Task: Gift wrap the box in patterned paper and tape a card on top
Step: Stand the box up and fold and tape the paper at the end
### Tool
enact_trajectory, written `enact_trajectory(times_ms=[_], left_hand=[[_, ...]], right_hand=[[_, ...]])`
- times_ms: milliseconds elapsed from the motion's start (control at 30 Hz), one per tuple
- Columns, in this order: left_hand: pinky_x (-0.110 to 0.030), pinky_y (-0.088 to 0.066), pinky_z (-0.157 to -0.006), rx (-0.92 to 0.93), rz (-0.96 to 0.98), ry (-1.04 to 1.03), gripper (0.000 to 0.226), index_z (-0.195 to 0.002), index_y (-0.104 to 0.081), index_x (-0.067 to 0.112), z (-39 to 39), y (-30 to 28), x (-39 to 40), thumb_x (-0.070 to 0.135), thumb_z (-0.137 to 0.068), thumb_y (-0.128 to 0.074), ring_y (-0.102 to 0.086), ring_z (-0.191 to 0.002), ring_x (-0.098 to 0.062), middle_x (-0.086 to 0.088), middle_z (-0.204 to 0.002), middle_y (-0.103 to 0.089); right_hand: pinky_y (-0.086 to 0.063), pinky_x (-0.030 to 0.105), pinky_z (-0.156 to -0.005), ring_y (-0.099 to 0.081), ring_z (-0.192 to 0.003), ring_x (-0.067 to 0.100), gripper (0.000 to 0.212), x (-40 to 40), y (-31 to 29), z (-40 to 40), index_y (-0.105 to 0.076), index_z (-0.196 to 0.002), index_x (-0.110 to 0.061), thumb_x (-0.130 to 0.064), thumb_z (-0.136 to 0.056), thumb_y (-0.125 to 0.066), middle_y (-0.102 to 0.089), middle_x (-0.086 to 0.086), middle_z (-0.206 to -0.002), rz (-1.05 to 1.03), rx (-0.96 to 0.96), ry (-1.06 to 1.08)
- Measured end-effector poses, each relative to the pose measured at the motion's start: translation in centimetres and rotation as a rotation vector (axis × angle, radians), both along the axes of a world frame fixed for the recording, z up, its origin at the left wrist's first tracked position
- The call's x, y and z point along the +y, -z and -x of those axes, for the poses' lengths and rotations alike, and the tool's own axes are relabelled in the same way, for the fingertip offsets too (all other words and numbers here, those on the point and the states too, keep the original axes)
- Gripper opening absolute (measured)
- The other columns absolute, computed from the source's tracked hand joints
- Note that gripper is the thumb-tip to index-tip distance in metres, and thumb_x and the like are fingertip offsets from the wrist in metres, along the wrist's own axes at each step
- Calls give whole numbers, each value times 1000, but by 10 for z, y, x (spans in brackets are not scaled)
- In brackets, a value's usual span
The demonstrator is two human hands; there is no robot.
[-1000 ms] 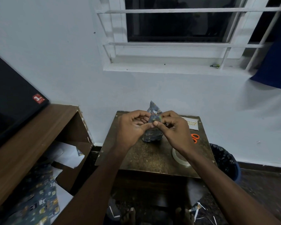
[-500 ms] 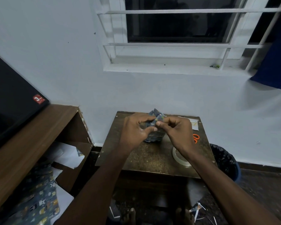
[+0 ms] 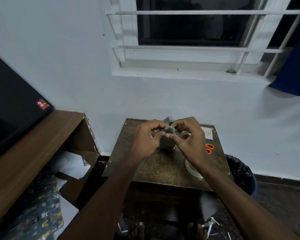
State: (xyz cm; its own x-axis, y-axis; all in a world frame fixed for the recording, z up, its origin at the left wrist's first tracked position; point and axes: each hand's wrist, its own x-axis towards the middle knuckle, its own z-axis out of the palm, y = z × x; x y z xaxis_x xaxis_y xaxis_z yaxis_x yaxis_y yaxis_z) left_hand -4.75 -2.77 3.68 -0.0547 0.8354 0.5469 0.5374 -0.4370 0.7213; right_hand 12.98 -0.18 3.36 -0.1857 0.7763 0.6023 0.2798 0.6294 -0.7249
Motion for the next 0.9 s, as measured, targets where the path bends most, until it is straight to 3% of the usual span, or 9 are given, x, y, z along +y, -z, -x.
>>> enact_trajectory(times_ms=[100,167,300,367,467,600,700,767,900], left_hand=[[-10,-52,-84,-13,2,9,24,-106,-79,8,-4,0,0,-7,-90,-73,-71,-98,-3,3,-102,-77],[-13,-54,-86,-43,25,27,26,-109,-78,11,-5,-1,0,-7,-91,-73,-72,-100,-3,5,-104,-77],[-26,-59,-86,-167,95,72,38,-117,-62,15,-5,-2,0,-10,-90,-72,-75,-105,-11,6,-112,-71],[-34,-61,-87,-206,121,86,41,-118,-56,16,-4,-2,0,-9,-90,-73,-76,-104,-13,5,-115,-69],[-45,-63,-90,-200,142,96,42,-119,-55,18,-3,-1,0,-5,-91,-75,-76,-102,-13,5,-113,-70],[-51,-62,-92,-207,154,106,44,-121,-55,20,-3,-1,0,-2,-90,-77,-76,-100,-16,7,-113,-68],[-52,-61,-94,-222,167,120,45,-121,-55,21,-3,-1,0,-2,-90,-77,-76,-102,-14,6,-113,-69],[-50,-60,-95,-225,173,131,46,-121,-56,21,-3,-1,1,-2,-88,-79,-75,-105,-12,6,-113,-69],[-27,-51,-84,-104,85,69,49,-117,-62,18,2,0,4,7,-79,-90,-71,-108,-9,6,-117,-69]], right_hand=[[-53,26,-74,-63,-94,16,41,1,2,1,-59,-106,-18,-18,-80,-91,-59,-2,-103,11,15,19],[-51,25,-69,-63,-94,15,41,1,3,0,-56,-107,-20,-18,-82,-89,-58,-3,-105,-9,0,23],[-48,14,-68,-61,-97,4,37,2,2,-2,-65,-114,-17,-13,-84,-87,-55,-3,-111,-93,-68,45],[-51,16,-69,-62,-98,4,38,3,1,-3,-66,-117,-19,-11,-85,-85,-55,-3,-112,-84,-67,50],[-51,19,-70,-61,-99,4,38,3,1,-4,-68,-117,-20,-7,-85,-84,-53,-4,-112,-108,-105,59],[-47,9,-71,-56,-103,-3,39,1,-1,-5,-73,-117,-23,-1,-86,-80,-49,-3,-112,-167,-159,41],[-43,6,-72,-53,-102,-7,30,3,0,-5,-74,-107,-17,1,-84,-81,-50,-1,-110,-170,-163,57],[-46,12,-68,-55,-99,-2,21,5,0,-6,-73,-99,-16,-2,-86,-81,-50,-3,-107,-140,-150,67],[-51,26,-68,-58,-99,4,14,9,-1,-9,-73,-92,-16,-3,-88,-79,-53,-3,-106,-102,-143,72]])
